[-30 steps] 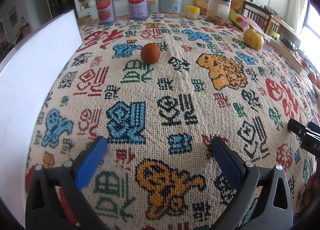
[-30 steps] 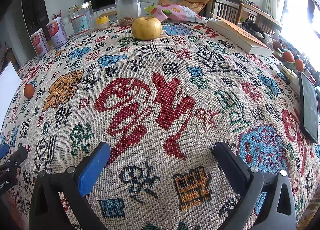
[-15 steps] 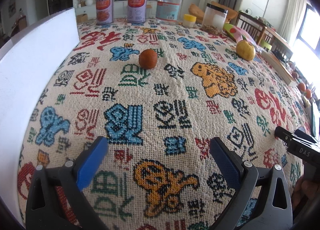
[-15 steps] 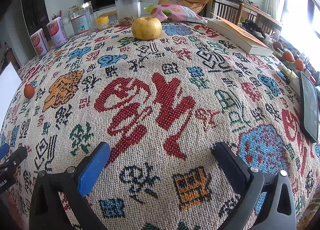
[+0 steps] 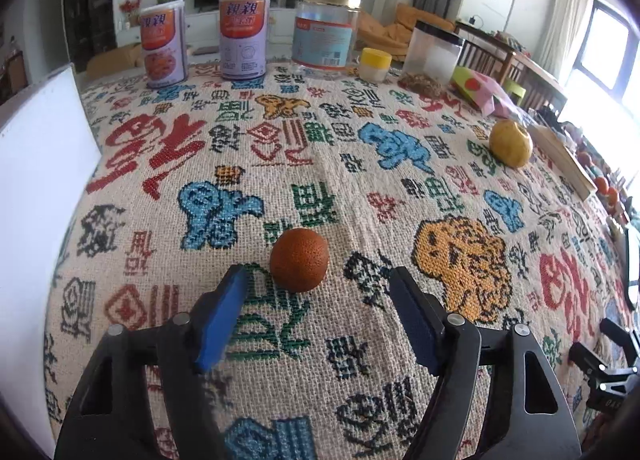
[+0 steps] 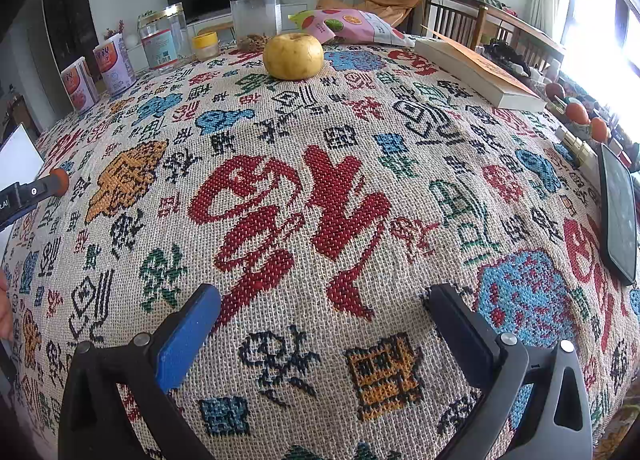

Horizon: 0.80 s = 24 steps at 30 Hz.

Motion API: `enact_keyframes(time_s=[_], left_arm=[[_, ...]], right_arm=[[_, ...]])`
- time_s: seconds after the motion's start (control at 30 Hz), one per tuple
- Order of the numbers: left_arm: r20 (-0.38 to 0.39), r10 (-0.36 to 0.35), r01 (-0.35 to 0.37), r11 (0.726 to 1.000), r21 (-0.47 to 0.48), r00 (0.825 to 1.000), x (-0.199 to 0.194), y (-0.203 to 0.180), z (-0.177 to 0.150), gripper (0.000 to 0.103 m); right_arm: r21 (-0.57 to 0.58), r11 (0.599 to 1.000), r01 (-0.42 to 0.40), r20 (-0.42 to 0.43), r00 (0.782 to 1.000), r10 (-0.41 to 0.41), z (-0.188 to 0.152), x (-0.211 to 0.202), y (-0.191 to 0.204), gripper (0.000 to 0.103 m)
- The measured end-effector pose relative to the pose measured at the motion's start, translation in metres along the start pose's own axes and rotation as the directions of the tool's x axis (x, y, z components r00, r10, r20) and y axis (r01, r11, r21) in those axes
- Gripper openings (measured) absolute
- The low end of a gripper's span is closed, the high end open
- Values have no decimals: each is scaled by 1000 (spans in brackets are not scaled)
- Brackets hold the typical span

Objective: Organize fruits
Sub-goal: 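Move the open left tool around the small orange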

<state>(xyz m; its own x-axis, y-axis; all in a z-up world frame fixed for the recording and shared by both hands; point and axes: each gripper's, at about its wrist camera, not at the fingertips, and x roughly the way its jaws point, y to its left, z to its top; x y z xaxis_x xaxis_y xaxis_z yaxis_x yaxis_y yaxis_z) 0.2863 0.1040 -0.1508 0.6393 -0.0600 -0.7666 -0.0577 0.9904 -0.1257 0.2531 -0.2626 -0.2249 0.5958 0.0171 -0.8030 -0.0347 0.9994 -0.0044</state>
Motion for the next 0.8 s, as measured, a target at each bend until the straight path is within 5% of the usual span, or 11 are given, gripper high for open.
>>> enact_keyframes(time_s=[0.07,0.13,0.3,0.57,0.7,0.8], left_arm=[[14,6,-6,1000,9,1000,2,-1,4,62],[33,-12,12,1000,-3,999,1,1,6,28],[31,-2,2,1000,6,1000,-15,-1,-7,28],[-15,-109,109,994,9,994,-80,-35,-69,29],[-25,-52,53,997,49,998,-69,-47,-92,38],[-13,-18,19,996,87,1000,-67,-53,-93,73]], right_arm=[[0,1000,0,0,1000,0,0,0,-1,103],[0,1000,0,0,1000,0,0,0,0,103],[0,1000,0,0,1000,0,0,0,0,103],[0,1000,0,0,1000,0,0,0,0,103],[0,1000,0,0,1000,0,0,0,0,103],[0,1000,0,0,1000,0,0,0,0,103]])
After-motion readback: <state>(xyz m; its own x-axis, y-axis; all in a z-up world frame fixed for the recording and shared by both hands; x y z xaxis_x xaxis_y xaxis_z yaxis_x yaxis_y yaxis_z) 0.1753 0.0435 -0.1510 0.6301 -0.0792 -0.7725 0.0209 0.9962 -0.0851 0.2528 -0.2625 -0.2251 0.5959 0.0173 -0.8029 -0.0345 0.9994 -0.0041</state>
